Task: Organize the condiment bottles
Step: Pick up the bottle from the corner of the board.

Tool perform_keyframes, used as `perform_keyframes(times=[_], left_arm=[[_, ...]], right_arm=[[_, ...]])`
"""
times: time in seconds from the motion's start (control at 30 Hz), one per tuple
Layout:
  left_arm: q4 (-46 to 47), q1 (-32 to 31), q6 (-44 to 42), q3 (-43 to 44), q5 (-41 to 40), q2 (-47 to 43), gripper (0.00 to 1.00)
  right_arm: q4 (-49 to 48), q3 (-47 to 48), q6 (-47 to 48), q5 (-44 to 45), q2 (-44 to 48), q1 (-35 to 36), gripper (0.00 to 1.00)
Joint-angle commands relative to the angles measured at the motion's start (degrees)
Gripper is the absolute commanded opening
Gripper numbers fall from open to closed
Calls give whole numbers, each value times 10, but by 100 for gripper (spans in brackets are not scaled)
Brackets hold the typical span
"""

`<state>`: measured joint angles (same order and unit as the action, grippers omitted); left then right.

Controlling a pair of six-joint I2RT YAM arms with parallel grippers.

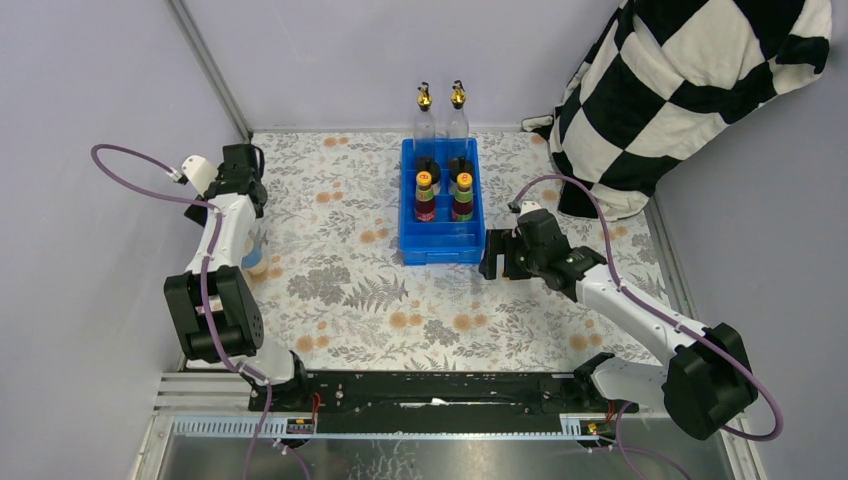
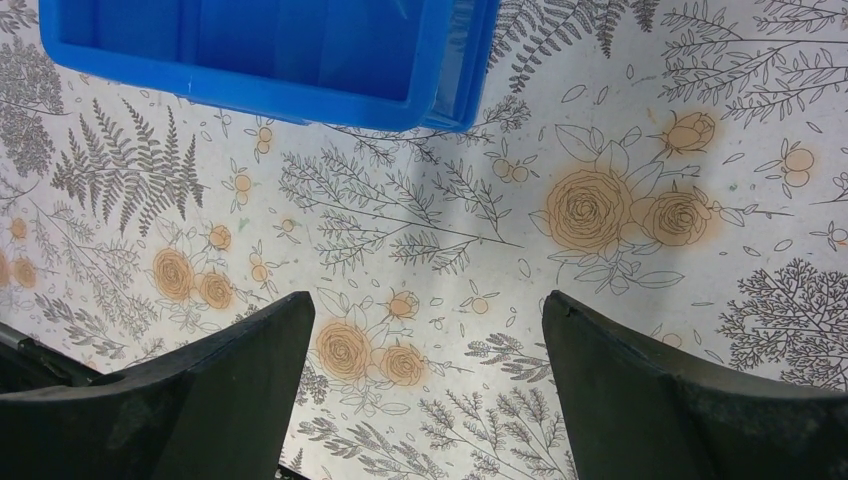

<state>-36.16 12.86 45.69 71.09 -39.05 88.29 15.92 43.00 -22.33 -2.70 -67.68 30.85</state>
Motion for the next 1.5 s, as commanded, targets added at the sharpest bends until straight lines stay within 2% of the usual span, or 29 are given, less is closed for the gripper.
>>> perform_keyframes(times=[0.0,0.43,1.2,1.47], left_arm=[[-12,2,23,-23,7,15,97],[-12,2,7,-11,5,-43,99],[-29,10,27,-11,-28,-29,99],[-36,16,54,-31,-1,-6,99]], right_arm=[[-14,-4,1,-10,6,2,92],[-26,-12,-2,-18,-4,2,91],[-35,-26,-1,-25,-8,2,91],[-34,-29,-1,-24,-4,2,91]])
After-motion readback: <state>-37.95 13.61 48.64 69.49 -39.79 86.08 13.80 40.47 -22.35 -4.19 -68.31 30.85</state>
